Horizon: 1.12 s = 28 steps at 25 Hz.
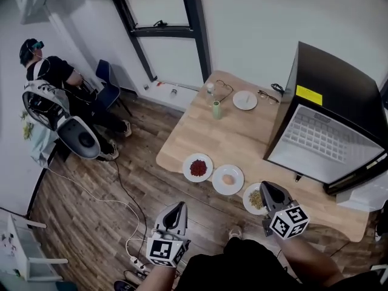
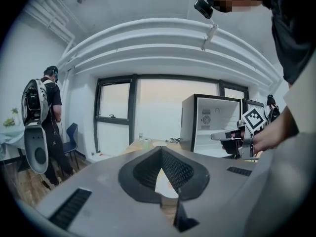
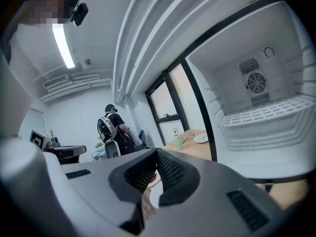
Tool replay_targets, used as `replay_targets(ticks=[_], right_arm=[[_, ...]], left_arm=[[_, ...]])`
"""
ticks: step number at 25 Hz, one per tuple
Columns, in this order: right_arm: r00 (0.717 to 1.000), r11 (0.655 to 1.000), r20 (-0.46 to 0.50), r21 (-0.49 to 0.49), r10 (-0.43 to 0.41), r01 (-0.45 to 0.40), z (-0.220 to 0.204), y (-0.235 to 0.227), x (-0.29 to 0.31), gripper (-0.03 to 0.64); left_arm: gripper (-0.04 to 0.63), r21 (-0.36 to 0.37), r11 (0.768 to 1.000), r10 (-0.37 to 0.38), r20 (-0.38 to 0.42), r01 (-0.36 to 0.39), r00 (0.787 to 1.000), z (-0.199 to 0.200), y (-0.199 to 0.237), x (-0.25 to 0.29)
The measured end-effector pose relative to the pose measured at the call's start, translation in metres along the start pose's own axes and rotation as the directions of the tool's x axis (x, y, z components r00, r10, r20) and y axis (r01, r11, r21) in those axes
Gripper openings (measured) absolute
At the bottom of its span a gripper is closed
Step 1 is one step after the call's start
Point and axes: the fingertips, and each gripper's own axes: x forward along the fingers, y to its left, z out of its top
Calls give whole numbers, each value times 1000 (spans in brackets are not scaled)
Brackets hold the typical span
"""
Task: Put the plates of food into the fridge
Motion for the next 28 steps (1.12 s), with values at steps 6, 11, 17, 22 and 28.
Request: replay_targets(ticks=[6,11,17,22,28], right_arm=[[1000,1000,-5,-9,-14,13,6,-22,22,20],[995,995,-9,-6,-104,103,7,-48,28,20],[958,958,31,43,-284,283,12,-68,37,20],[896,896,64,89,-440,434,10,-68,48,20],[749,750,87,179,-657,637,1,-65,22,20]], left_arm=[[5,28,998,-60,0,60,998,12,-1,50],[5,42,986,-162,4,162,987,20,0,97],[5,58,947,-315,-18,315,949,23,25,160],[5,83,875,-479,0,477,878,47,30,208],[5,121,773,-627,-1,623,779,44,22,245]])
